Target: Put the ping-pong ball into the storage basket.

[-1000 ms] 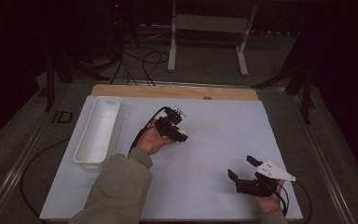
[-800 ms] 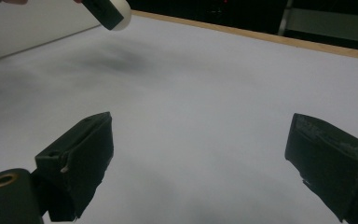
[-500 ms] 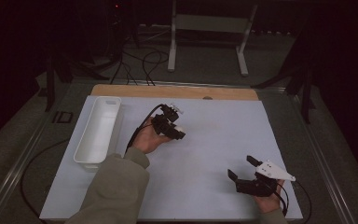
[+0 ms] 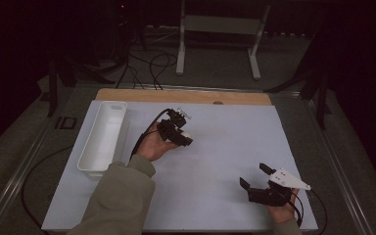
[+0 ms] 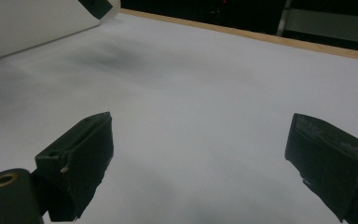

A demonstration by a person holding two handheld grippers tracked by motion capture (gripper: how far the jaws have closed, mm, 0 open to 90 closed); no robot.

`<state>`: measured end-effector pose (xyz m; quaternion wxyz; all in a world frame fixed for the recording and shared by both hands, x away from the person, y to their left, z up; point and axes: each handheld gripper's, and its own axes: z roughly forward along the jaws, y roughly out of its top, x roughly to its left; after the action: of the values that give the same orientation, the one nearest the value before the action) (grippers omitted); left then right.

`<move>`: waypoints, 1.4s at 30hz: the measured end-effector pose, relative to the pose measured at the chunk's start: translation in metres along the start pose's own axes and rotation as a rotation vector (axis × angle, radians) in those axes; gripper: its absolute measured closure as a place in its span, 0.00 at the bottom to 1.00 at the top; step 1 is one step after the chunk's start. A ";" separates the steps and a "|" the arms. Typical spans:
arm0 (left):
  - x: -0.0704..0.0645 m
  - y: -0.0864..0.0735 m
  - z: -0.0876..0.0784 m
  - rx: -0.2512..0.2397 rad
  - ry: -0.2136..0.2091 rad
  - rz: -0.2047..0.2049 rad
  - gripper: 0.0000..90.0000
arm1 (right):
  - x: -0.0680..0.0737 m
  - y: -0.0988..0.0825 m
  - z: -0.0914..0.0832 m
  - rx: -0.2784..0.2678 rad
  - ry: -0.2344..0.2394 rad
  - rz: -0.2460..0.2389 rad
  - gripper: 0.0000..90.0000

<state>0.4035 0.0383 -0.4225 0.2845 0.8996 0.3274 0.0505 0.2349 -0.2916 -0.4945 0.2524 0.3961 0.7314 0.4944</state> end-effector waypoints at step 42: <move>0.011 -0.008 -0.027 -0.020 0.052 -0.022 0.57 | 0.000 0.000 0.001 0.004 0.006 -0.002 0.08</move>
<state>0.4002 0.0633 -0.4051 0.2855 0.8916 0.3437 0.0738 0.2351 -0.2913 -0.4950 0.2499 0.3946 0.7335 0.4938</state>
